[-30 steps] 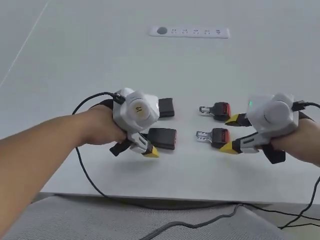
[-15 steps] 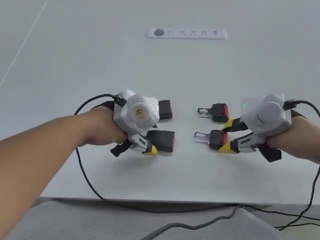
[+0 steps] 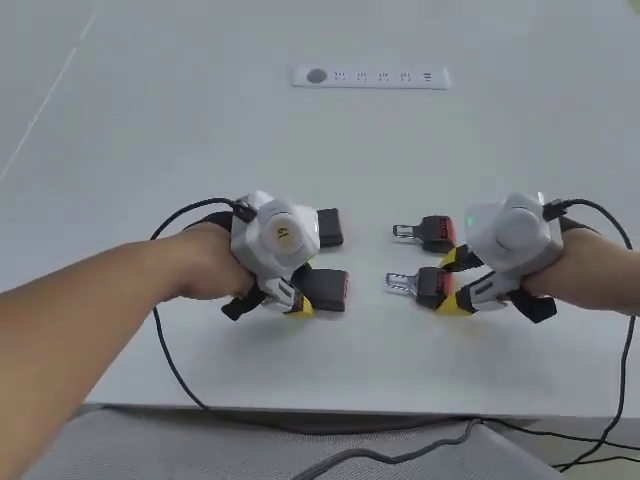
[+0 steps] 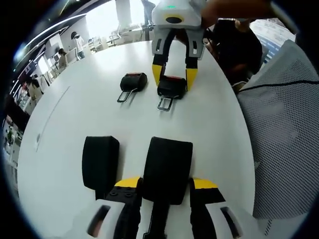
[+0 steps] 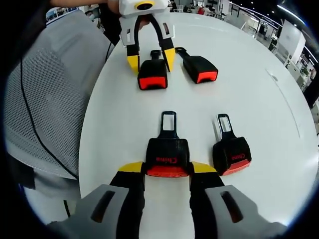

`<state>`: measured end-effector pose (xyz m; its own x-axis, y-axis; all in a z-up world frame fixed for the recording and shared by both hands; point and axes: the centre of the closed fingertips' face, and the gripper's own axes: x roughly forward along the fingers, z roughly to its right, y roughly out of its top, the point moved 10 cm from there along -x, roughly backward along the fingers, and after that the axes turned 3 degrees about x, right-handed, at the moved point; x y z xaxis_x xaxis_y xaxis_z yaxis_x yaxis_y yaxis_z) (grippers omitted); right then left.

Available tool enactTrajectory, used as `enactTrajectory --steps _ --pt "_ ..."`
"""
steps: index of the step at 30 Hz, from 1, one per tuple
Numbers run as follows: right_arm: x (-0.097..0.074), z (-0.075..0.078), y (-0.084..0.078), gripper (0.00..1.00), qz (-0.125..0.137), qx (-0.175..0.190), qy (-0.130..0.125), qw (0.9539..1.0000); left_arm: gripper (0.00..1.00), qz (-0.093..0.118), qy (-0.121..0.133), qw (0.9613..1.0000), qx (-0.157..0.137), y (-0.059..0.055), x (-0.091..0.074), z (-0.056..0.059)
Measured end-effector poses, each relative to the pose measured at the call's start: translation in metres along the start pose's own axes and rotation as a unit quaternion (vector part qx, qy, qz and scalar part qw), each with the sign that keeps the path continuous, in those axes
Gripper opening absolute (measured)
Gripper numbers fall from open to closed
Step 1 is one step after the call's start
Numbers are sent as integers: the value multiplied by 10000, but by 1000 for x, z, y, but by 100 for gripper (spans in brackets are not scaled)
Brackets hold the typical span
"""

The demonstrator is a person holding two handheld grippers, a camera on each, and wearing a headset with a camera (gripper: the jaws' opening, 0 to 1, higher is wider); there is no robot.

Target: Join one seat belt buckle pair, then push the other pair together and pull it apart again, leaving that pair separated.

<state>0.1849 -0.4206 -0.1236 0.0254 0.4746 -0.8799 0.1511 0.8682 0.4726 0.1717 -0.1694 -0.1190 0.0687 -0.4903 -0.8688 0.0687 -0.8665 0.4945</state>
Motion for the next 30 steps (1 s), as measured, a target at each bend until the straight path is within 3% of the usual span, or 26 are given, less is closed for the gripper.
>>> enactTrajectory --steps 4,9,12,30 --pt "1 1 0 33 -40 -76 7 10000 38 -37 0 9999 -98 0 1 0" --pt "2 2 2 33 -71 -359 95 9993 34 -62 -14 10000 25 -2 3 2" --pt "3 3 3 33 -101 -453 134 9988 34 -46 23 9999 -135 -4 2 2" --pt "3 -2 11 32 -158 -572 198 9980 33 -58 0 10000 -14 -2 2 3"
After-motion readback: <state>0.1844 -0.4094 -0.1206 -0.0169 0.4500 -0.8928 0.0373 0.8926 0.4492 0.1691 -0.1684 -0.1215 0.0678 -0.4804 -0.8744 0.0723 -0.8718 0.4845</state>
